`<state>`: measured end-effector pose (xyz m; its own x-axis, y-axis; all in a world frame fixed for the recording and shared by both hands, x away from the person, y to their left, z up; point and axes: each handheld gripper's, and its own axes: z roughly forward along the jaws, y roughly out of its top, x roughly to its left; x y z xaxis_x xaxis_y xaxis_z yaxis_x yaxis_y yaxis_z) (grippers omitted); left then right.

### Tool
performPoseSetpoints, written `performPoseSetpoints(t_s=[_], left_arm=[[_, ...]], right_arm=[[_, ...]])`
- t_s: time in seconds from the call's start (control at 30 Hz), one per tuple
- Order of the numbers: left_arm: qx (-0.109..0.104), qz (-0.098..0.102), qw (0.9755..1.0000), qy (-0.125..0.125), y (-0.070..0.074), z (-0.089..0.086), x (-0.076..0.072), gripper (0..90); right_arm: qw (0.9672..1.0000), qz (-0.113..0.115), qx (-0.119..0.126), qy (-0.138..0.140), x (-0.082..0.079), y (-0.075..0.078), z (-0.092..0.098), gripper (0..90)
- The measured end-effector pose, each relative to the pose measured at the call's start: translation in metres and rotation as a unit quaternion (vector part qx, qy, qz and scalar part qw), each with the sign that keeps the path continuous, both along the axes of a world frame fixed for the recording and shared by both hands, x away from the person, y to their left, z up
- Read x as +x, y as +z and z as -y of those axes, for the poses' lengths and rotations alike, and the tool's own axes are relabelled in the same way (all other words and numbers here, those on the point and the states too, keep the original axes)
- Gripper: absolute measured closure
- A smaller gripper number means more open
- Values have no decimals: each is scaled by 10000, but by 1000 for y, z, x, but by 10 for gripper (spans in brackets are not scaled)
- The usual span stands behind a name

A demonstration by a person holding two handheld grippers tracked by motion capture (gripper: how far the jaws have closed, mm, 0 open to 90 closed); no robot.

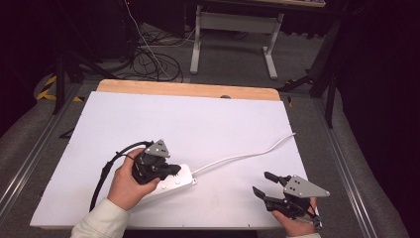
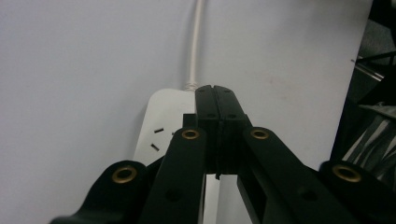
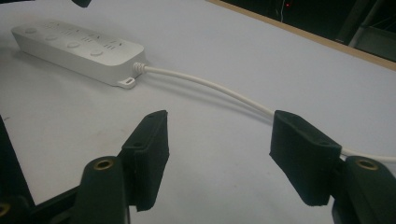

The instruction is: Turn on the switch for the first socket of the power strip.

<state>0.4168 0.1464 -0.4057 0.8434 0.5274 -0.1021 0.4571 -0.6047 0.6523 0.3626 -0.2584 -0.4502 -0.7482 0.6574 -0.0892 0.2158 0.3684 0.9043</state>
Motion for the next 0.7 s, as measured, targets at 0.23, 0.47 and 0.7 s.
performPoseSetpoints(t_s=[0.23, 0.47, 0.7], left_arm=[[469, -103, 9988, 25, -8, 11, 2, 900], [668, -166, 9976, 22, -13, 18, 4, 900], [863, -239, 9960, 11, -19, 23, 5, 900]], right_arm=[[10000, 6, -15, 0, 0, 0, 0, 382], [10000, 8, -29, 7, 0, 0, 0, 382], [10000, -14, -34, 0, -1, 0, 0, 382]])
